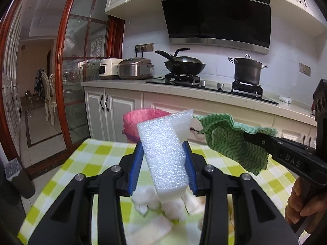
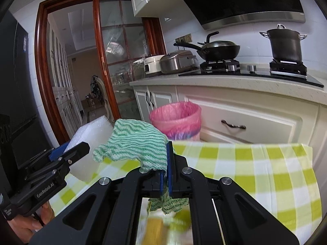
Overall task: Collect trash
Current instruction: 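Carry the bubble-wrap sheet and green cloth with both tools to the pink bin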
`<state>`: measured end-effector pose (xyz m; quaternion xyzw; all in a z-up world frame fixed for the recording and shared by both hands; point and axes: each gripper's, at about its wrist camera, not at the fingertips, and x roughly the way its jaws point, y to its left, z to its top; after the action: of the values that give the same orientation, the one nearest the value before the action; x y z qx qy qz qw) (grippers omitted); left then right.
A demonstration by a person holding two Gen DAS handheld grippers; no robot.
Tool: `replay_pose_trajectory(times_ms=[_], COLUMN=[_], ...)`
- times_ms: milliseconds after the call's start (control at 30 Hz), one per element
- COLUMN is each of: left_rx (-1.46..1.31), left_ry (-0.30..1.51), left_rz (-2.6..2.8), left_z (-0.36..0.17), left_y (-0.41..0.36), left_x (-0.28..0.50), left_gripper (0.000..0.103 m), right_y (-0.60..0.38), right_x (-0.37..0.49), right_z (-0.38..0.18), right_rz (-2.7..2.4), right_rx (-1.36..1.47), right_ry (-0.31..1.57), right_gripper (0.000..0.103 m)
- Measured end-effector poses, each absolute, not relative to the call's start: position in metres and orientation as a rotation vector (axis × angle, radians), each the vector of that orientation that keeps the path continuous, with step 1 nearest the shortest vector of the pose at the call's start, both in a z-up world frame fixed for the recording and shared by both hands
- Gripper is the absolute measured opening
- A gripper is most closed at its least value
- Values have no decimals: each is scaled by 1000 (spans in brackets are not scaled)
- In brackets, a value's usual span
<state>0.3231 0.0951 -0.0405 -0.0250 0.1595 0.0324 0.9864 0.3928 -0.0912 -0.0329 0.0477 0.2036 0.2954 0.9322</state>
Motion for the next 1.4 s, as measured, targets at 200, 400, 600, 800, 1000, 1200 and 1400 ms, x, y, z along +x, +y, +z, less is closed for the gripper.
replay_pose_trajectory(times_ms=[200, 400, 600, 800, 1000, 1200, 1400], left_rx=[-49, -59, -68, -94, -130, -140, -152], left_ry=[305, 332, 329, 328, 357, 399, 407], left_rz=[63, 46, 42, 37, 15, 8, 56], left_z=[-23, -19, -15, -21, -41, -72, -89], left_y=[111, 136, 160, 184, 212, 232, 246], left_x=[381, 461, 542, 622, 684, 728, 735], left_gripper=[38, 38, 38, 38, 38, 41, 66], right_y=[-71, -47, -21, 7, 30, 49, 55], right_x=[444, 519, 600, 673, 739, 784, 803], right_z=[-23, -18, -20, -33, -55, -76, -95], right_rz=[620, 629, 615, 605, 621, 653, 665], right_rx=[84, 77, 88, 112, 151, 166, 154], right_ry=[402, 416, 427, 443, 485, 519, 559], right_gripper=[4, 4, 4, 4, 5, 9, 53])
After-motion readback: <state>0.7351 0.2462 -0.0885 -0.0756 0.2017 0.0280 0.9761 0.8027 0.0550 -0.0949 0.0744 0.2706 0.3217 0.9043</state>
